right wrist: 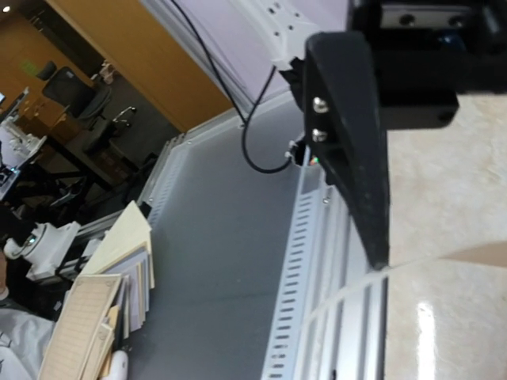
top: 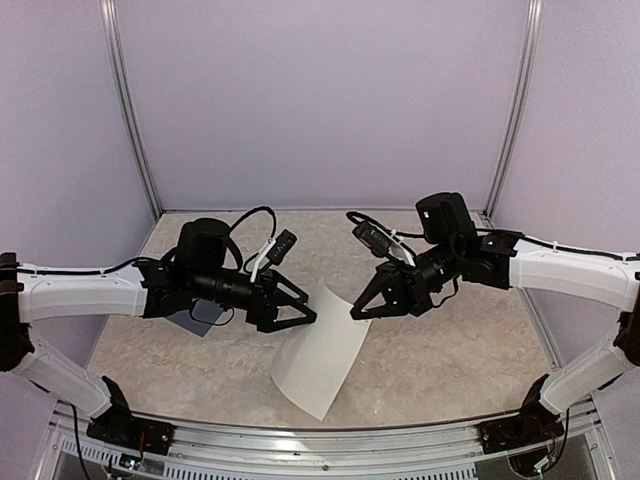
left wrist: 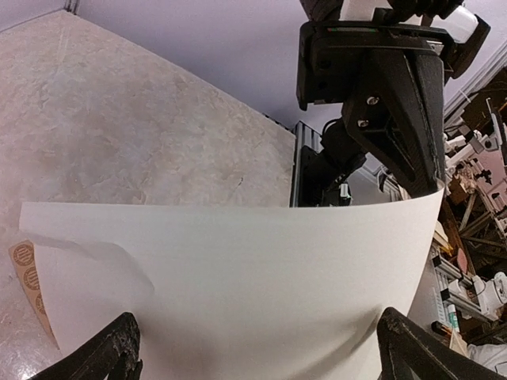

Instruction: Place the letter into the envelope and seal it

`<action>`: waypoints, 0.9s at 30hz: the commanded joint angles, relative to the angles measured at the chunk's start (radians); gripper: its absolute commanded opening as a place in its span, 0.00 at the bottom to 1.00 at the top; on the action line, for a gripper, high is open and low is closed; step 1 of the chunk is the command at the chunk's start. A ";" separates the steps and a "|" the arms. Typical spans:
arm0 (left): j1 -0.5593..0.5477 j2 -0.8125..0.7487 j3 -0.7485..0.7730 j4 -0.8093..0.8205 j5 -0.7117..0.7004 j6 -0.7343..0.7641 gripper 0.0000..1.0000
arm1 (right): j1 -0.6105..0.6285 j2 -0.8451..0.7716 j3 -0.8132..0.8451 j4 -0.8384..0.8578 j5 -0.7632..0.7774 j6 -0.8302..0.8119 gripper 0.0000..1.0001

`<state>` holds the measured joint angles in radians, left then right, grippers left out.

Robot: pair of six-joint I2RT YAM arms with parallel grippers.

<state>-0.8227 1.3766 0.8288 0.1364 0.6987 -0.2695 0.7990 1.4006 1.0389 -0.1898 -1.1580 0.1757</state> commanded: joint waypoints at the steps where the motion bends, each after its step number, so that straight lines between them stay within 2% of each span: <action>1: -0.030 0.024 0.002 0.115 0.130 -0.045 0.99 | 0.012 -0.032 0.001 0.030 -0.045 0.000 0.00; 5: -0.062 0.059 0.018 0.155 0.217 -0.087 0.99 | 0.012 -0.029 -0.008 0.045 -0.040 0.006 0.00; 10: -0.102 0.096 0.033 0.169 0.233 -0.102 0.99 | 0.013 -0.005 -0.022 0.072 -0.031 0.023 0.00; 14: -0.104 0.095 0.033 0.107 0.092 -0.060 0.99 | 0.012 0.014 -0.030 0.108 0.025 0.066 0.00; 16: -0.102 0.084 0.019 0.093 -0.020 -0.069 0.99 | 0.012 0.027 -0.033 0.134 0.097 0.102 0.00; 19: -0.095 0.083 -0.007 0.090 -0.115 -0.090 0.99 | 0.011 0.072 -0.038 0.177 0.144 0.138 0.00; 23: -0.093 0.110 -0.038 0.094 -0.178 -0.107 0.99 | 0.011 0.115 -0.067 0.264 0.166 0.186 0.00; 27: -0.092 0.140 -0.057 0.102 -0.212 -0.114 0.99 | 0.003 0.143 -0.091 0.231 0.249 0.180 0.00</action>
<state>-0.9195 1.4822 0.7994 0.2424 0.5674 -0.3687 0.8032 1.5196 0.9741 0.0105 -1.0012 0.3344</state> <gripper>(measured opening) 0.990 0.003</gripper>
